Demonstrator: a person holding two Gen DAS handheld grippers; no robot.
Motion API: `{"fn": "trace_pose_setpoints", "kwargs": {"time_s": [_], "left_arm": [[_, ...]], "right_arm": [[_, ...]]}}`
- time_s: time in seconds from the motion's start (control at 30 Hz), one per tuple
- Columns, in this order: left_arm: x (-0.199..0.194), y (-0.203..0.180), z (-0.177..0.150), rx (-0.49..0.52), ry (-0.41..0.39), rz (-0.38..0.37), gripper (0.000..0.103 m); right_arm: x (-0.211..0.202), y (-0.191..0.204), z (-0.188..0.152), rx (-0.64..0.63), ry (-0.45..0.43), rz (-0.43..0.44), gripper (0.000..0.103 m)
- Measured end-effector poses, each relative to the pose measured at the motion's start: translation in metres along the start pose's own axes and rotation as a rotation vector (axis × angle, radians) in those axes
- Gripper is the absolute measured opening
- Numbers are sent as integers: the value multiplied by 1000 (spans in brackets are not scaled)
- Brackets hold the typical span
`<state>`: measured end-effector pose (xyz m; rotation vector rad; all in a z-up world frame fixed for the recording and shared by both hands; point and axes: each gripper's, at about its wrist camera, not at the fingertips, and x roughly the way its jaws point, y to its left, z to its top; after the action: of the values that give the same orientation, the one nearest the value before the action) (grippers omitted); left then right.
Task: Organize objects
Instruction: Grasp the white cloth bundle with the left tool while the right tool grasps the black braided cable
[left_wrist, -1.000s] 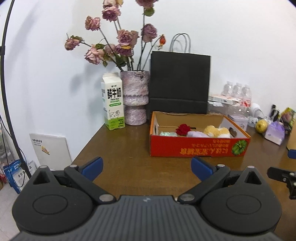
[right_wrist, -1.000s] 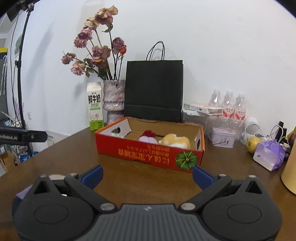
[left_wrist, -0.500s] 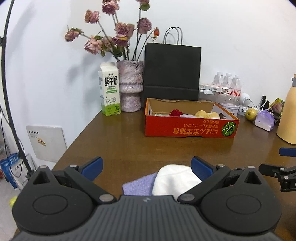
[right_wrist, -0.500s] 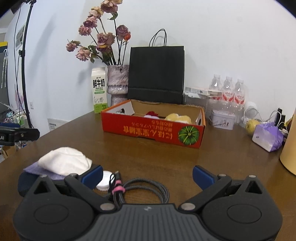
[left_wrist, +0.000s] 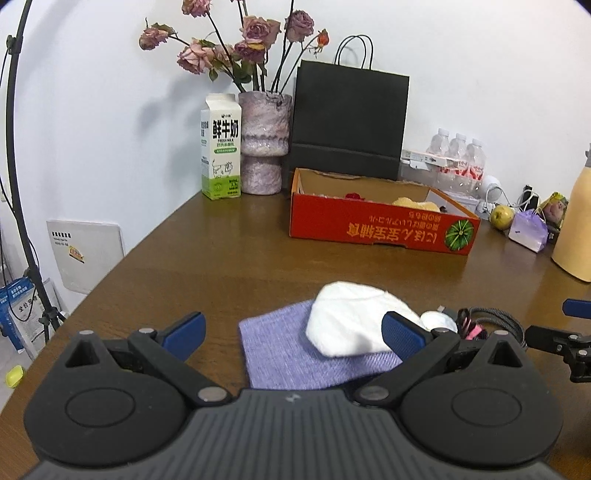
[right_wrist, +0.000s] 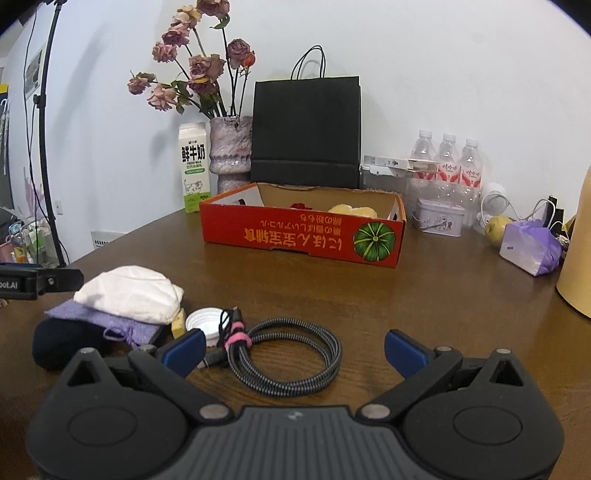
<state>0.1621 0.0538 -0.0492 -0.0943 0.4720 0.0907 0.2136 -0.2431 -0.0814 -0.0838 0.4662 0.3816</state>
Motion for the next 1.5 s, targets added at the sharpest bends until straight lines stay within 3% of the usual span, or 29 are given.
{"fn": "trace_pose_setpoints", "kwargs": {"time_s": [0.33, 0.63, 1.03, 1.4, 1.5], "left_arm": [[8, -9, -12, 41, 4, -28, 103], [15, -5, -14, 10, 20, -38, 103], [19, -1, -13, -15, 46, -18, 103], [21, 3, -13, -28, 56, -11, 103], [22, 3, -13, -25, 56, -11, 103]], "right_arm": [[19, 6, -6, -15, 63, 0, 103], [55, 6, 4, -21, 174, 7, 103], [86, 5, 12, 31, 239, 5, 103], [78, 2, 5, 29, 224, -16, 103], [72, -3, 3, 39, 215, -20, 98]]}}
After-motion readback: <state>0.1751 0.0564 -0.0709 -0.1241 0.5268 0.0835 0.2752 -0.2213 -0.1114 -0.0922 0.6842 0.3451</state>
